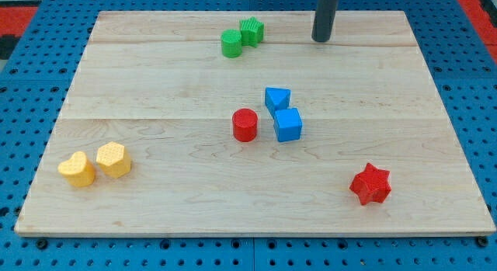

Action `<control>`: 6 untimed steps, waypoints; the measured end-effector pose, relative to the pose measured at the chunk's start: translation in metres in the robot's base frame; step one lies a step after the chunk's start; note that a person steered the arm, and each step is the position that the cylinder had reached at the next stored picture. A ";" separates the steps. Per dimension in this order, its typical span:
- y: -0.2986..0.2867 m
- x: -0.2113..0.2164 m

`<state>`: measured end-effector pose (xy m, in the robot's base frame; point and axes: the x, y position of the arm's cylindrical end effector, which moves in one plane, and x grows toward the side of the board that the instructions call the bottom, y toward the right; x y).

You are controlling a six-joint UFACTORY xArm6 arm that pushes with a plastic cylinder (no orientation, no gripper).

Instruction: Push the green blocks slightly to the down

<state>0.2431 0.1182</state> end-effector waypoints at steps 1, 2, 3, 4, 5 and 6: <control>-0.059 -0.019; -0.129 -0.022; -0.161 -0.019; -0.193 -0.009; -0.193 -0.012; -0.163 -0.049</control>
